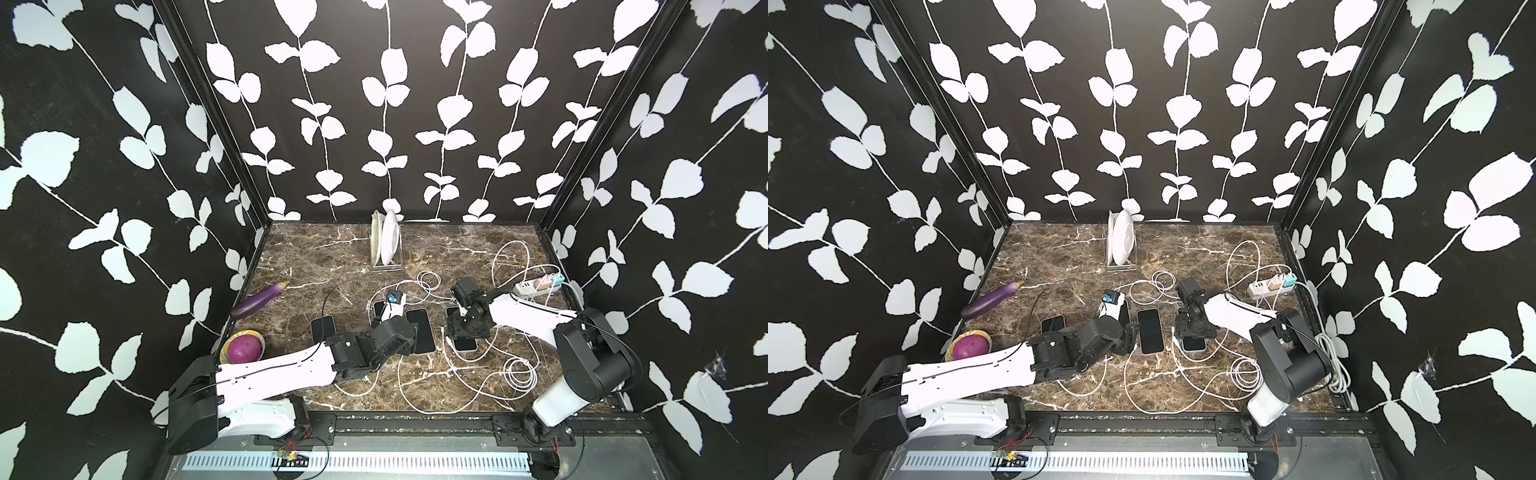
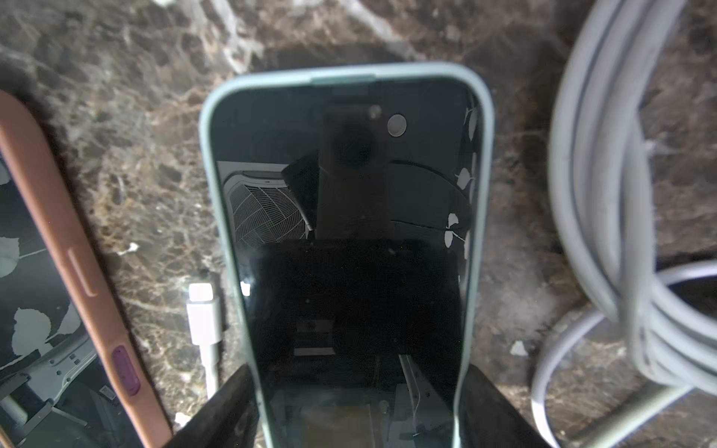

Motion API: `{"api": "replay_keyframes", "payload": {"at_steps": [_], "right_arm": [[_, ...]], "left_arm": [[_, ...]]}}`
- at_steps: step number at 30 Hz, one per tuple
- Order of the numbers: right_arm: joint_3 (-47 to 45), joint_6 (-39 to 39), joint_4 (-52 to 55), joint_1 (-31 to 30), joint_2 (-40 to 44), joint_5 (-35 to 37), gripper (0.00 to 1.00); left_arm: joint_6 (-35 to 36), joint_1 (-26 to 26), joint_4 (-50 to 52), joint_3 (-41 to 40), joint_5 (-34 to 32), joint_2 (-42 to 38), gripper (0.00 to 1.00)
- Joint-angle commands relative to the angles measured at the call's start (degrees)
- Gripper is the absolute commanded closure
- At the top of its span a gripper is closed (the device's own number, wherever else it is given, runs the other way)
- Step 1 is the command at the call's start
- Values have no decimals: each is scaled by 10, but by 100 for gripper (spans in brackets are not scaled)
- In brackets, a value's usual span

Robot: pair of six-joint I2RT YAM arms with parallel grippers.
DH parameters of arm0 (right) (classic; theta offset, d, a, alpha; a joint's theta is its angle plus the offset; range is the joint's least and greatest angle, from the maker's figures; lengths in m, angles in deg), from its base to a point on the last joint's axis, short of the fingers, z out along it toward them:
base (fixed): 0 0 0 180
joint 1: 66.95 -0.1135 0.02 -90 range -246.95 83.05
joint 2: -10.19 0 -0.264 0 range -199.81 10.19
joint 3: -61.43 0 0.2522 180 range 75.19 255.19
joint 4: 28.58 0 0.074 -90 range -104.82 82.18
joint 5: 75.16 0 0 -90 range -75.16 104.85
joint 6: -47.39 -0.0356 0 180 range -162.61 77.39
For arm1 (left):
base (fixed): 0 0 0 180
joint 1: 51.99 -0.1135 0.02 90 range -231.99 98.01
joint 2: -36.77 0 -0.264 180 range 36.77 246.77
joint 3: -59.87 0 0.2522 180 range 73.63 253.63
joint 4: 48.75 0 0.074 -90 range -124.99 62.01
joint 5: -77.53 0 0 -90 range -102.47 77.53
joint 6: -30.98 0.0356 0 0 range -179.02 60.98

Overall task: Unplug the charging cable from the phone
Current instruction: Place the phone at the center of the board, then reset both arms

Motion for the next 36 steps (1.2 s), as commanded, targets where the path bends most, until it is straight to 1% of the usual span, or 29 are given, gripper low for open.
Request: {"api": "replay_keyframes", "payload": {"at_steps": [1,2,3,4,6,7,8,11,12,14,16,19,22,24,25,26,27,28,30,31,32,33,34,36], "right_arm": [[13,8,15,-5,-11,15,52],[14,7,17,-6,-10,18,50],[17,7,20,-6,-9,19,45],[20,7,25,-8,-6,19,38],[27,9,31,-12,0,20,20],[32,10,35,-13,2,21,14],[36,10,40,-15,4,22,11],[50,12,56,-18,8,26,8],[55,13,58,-18,24,26,6],[65,15,68,-18,41,31,5],[79,17,80,-19,59,38,4],[92,19,78,-24,115,67,4],[93,17,60,-24,199,128,4],[92,18,55,-23,254,192,4],[92,13,59,-23,280,238,4],[89,5,63,-22,303,303,4],[83,6,57,-21,324,335,4],[66,28,32,-20,346,352,7],[5,95,-45,-20,396,373,22],[-41,142,-94,-19,426,386,23],[-73,167,-124,-16,452,413,14],[-98,173,-146,-8,470,456,7],[-128,173,-164,16,489,477,5],[-162,183,-194,65,501,463,5]], "left_arm": [[1,-5,18,19,14,7,31],[2,-5,18,22,18,11,31],[2,-6,18,24,22,15,30],[3,-6,18,26,25,17,30],[7,-6,14,26,31,19,29],[10,-6,12,27,37,21,27],[15,-6,11,28,41,21,24],[24,-6,15,36,48,24,15],[26,-6,18,40,47,25,13],[32,-6,25,48,40,24,9],[45,-7,38,63,26,20,2],[80,-15,90,111,-29,14,2],[131,-38,135,167,-108,15,2],[170,-65,135,192,-129,12,1],[184,-86,130,198,-141,10,2],[194,-109,124,203,-150,9,1],[200,-138,117,205,-156,9,2],[212,-172,97,202,-155,10,2],[239,-235,36,175,-163,15,2],[245,-263,7,162,-172,21,2],[258,-291,-17,148,-183,28,2],[270,-318,-43,136,-194,35,2],[295,-346,-82,120,-200,44,2],[332,-388,-136,89,-215,62,2]]}}
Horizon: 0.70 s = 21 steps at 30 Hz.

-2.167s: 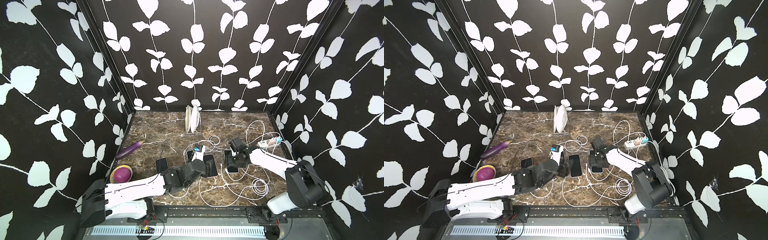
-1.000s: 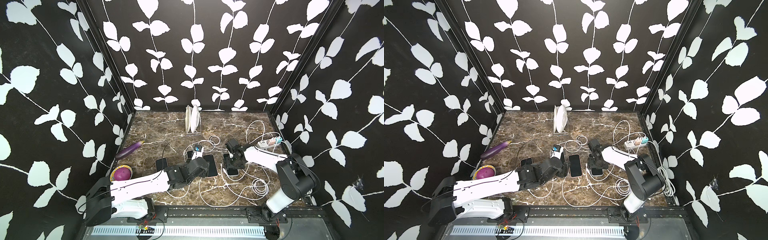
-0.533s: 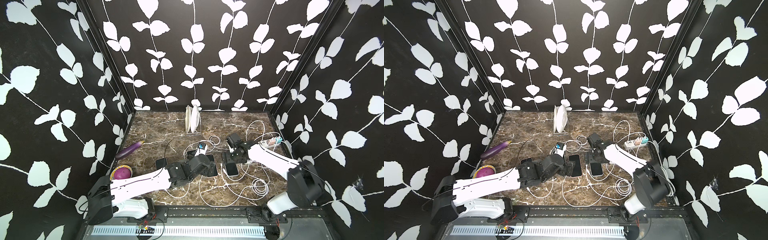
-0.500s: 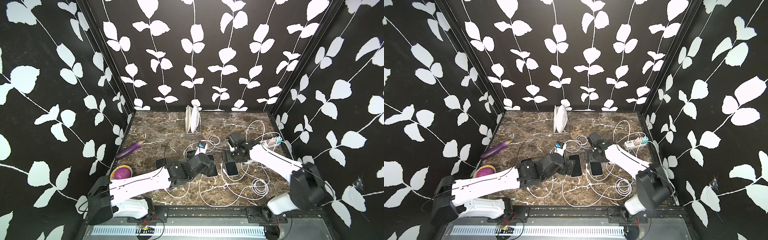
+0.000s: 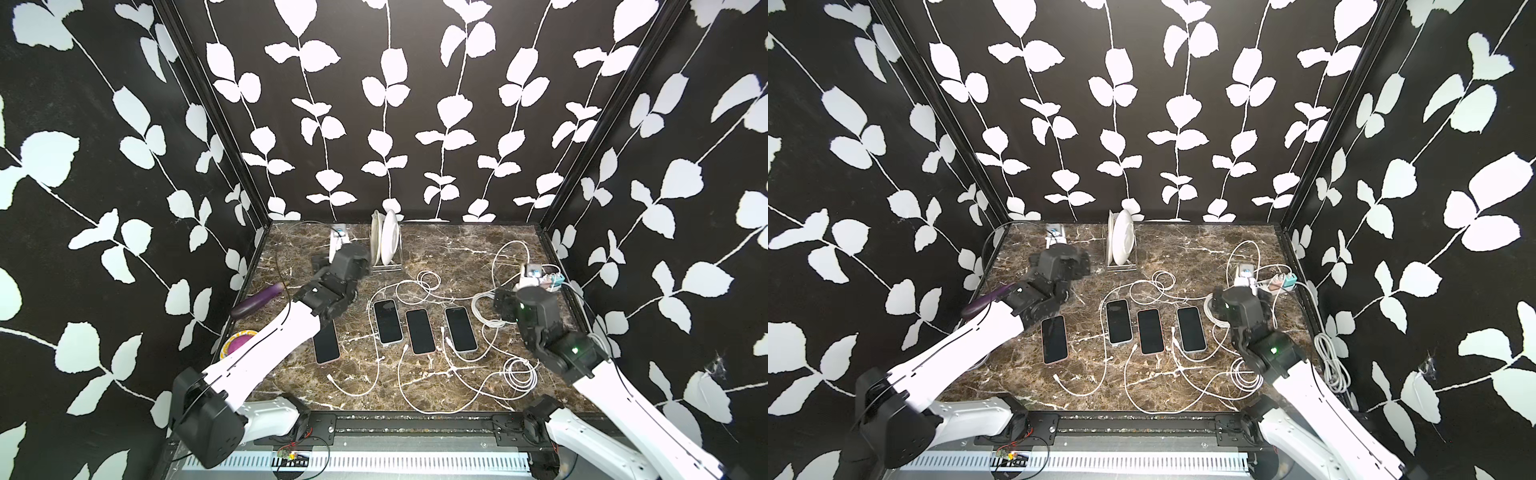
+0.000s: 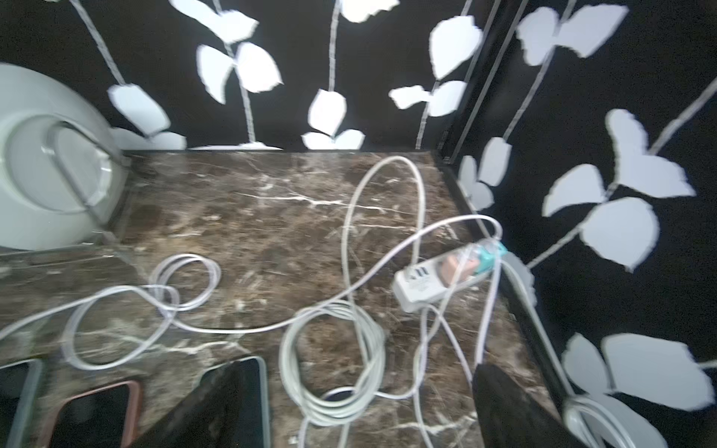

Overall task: Unplug the charging cable from the phone
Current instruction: Reset both arms

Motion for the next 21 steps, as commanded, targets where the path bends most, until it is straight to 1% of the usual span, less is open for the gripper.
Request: {"api": "replay_keyframes", "payload": {"at_steps": [1,3,4,7,9,11,13,15,17,19,21], "right_arm": [[-52,41,-96,68,5,63,6],[-82,41,-127,112,-1,65,6],[-97,40,-145,135,-6,67,5],[-148,27,-221,202,-24,52,4],[-195,34,-316,232,-50,28,7],[-218,36,-374,246,-90,35,9],[-231,49,-434,250,-138,31,11],[-244,71,-517,251,-187,15,11],[-239,87,-542,251,-214,-26,9],[-258,92,-630,253,-238,-61,9],[-276,116,-743,254,-274,-96,8]], "left_arm": [[84,-59,-122,-47,-41,32,2],[119,-104,-169,-78,-23,59,2],[132,-125,-174,-85,-27,75,2],[130,-186,-165,-102,-38,115,2],[136,-216,-227,-149,-19,118,2],[151,-238,-318,-216,31,103,1],[157,-247,-366,-253,45,99,2],[154,-248,-366,-254,37,114,2],[140,-248,-372,-253,50,131,2],[139,-249,-407,-262,83,134,2],[147,-252,-474,-283,91,149,1]]}}
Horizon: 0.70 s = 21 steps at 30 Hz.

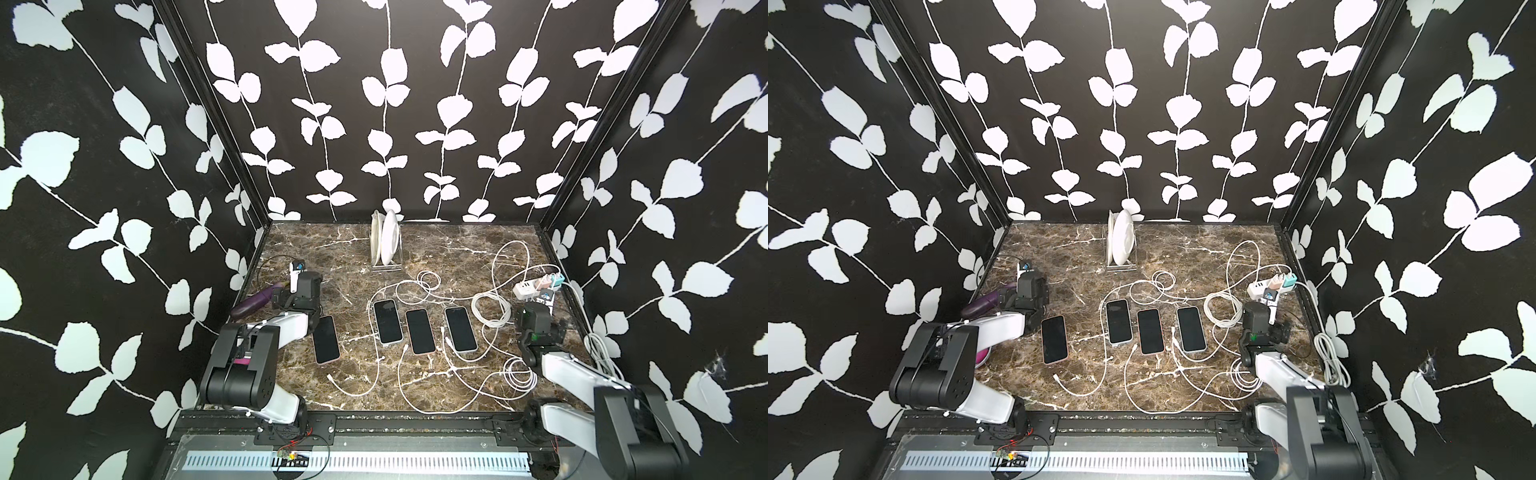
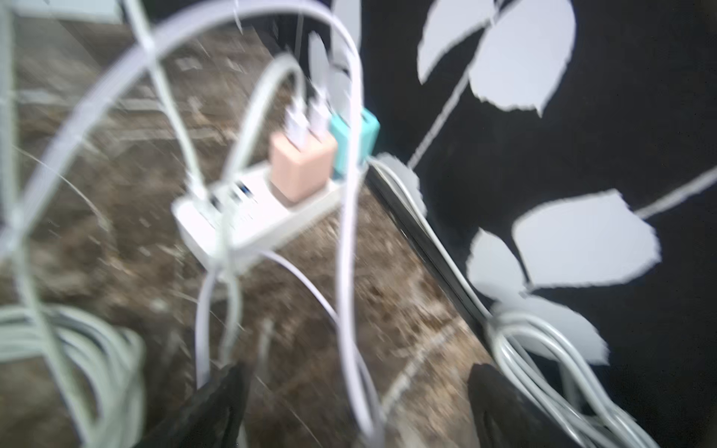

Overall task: Unplug the charging cable from the phone
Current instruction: Reset both arms

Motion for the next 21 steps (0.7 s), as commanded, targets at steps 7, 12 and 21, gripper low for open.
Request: {"api": "replay_keyframes", "payload": {"at_steps": [7,12,21], "right_arm": [[-10,74,-414,2,-242,-198,1],[66,54,-220,2,-201,-169,1],[61,56,-251,-3,-205,-144,0]], "left_arm": [[52,-10,-232,-81,186,12,2],[52,-21,-342,-136,220,33,2],[63,-21,-327,-122,233,40,2]]}}
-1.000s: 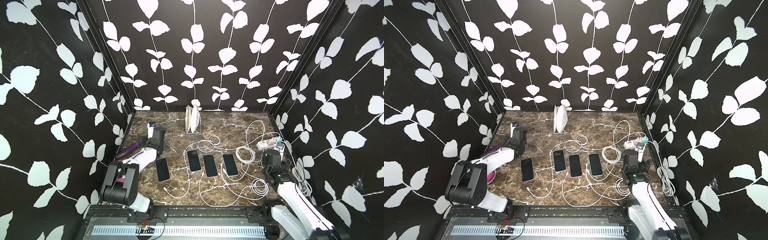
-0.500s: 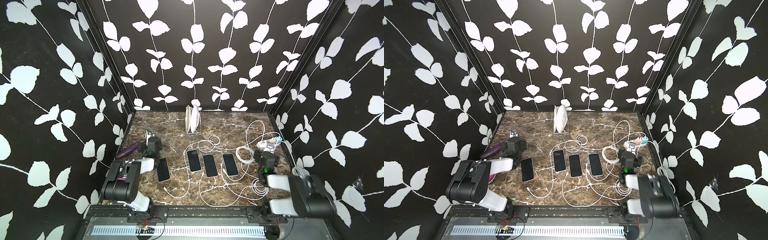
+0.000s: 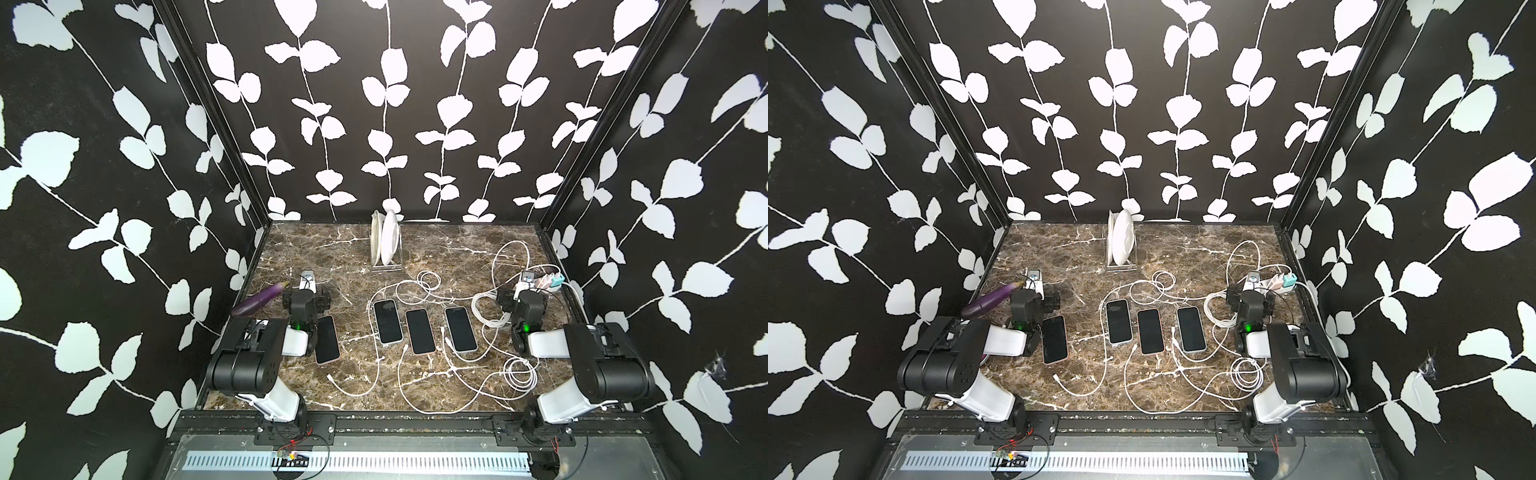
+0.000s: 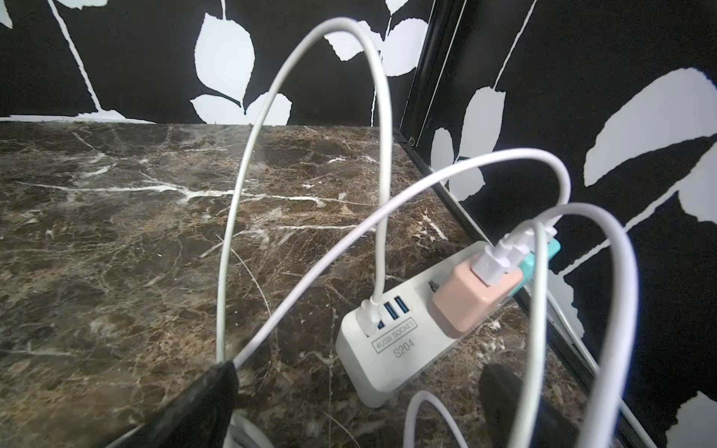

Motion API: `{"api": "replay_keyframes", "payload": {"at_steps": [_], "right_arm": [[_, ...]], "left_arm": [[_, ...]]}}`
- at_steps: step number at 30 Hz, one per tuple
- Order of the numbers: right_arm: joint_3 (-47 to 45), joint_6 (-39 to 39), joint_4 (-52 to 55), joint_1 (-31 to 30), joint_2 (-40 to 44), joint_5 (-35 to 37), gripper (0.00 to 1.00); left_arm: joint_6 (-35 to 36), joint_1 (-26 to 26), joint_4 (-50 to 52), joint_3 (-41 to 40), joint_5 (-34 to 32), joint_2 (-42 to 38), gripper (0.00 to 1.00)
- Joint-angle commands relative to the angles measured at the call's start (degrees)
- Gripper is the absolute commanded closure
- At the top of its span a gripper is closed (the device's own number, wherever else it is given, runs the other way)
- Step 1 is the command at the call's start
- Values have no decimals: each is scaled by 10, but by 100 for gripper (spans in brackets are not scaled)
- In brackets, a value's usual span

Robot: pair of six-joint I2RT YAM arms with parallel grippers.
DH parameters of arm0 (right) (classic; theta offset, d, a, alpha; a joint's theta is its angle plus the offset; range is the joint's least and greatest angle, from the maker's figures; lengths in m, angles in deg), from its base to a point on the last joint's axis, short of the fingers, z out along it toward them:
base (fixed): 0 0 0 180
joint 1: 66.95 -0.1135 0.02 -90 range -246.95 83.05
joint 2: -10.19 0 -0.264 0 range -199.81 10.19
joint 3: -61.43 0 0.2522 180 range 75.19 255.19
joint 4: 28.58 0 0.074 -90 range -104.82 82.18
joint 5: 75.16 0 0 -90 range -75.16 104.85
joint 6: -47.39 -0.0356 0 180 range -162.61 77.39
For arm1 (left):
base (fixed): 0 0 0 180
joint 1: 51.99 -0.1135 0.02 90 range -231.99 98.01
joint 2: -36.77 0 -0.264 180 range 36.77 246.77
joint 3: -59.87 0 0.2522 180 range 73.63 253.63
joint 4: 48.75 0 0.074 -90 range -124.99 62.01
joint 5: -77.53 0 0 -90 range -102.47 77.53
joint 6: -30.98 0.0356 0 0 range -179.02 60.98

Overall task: Unplug the charging cable from the phone
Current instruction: Reset both arms

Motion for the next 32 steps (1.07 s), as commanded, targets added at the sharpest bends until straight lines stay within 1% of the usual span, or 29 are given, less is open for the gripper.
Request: {"api": "replay_keyframes", "payload": {"at_steps": [1,3,8,26,27,30,32], "right_arm": [[1,5,-11,-4,2,11,0],[2,5,-9,-4,4,12,1],[2,6,-8,-5,3,11,0],[3,8,-6,-5,3,7,1],[8,9,-4,-5,1,1,1],[14,25,17,-5,2,-46,0],[6,27,-2,-4,3,-46,0]], "left_arm": [[11,-4,-29,5,19,0,1],[14,-4,-21,8,32,-3,2],[15,-4,-18,11,36,-3,2],[15,-4,-16,11,37,-2,2],[15,-5,-16,11,36,-3,1],[15,-4,-16,11,37,-3,2],[15,-4,-17,11,37,-2,2]]}}
